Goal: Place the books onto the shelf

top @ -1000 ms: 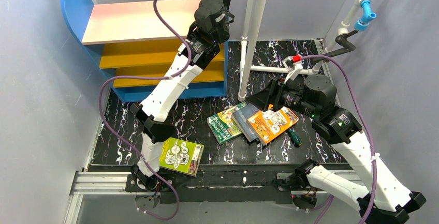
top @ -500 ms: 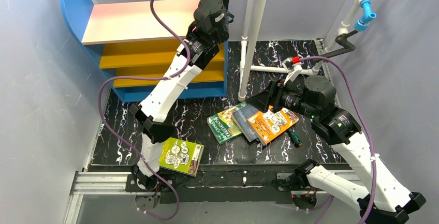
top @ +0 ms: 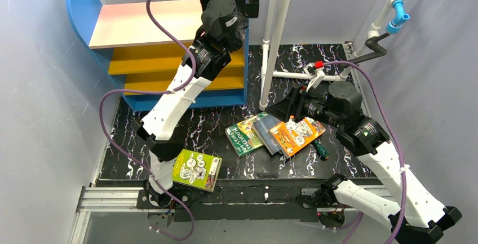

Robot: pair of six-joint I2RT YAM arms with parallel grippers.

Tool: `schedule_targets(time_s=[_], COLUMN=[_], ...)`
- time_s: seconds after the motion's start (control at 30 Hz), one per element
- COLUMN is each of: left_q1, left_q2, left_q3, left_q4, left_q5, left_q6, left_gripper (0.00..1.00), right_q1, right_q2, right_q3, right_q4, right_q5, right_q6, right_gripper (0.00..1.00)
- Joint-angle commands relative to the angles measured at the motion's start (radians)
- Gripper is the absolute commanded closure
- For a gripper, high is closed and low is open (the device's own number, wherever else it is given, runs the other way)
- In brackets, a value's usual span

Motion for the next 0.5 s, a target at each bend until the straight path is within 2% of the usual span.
schedule_targets(time_s=[0.0,0.47], left_q1=[-0.01,-0.028], left_q2=[-0.109,-0.29], left_q3=[-0.011,-0.085], left_q4=[-0.027,-0.087], left_q5=[0.031,0.084], left_q6=[-0.067,-0.145], left_gripper=[0.02,0.02], right_q1=[0.001,0.002], right_q2=[-0.011,-0.021], right_q3=[0.0,-0.013], right_q4=[0.054,0.056], right_q5=[-0.014,-0.018], right_q6=[0.015,0.025], right_gripper=[0.34,0.34])
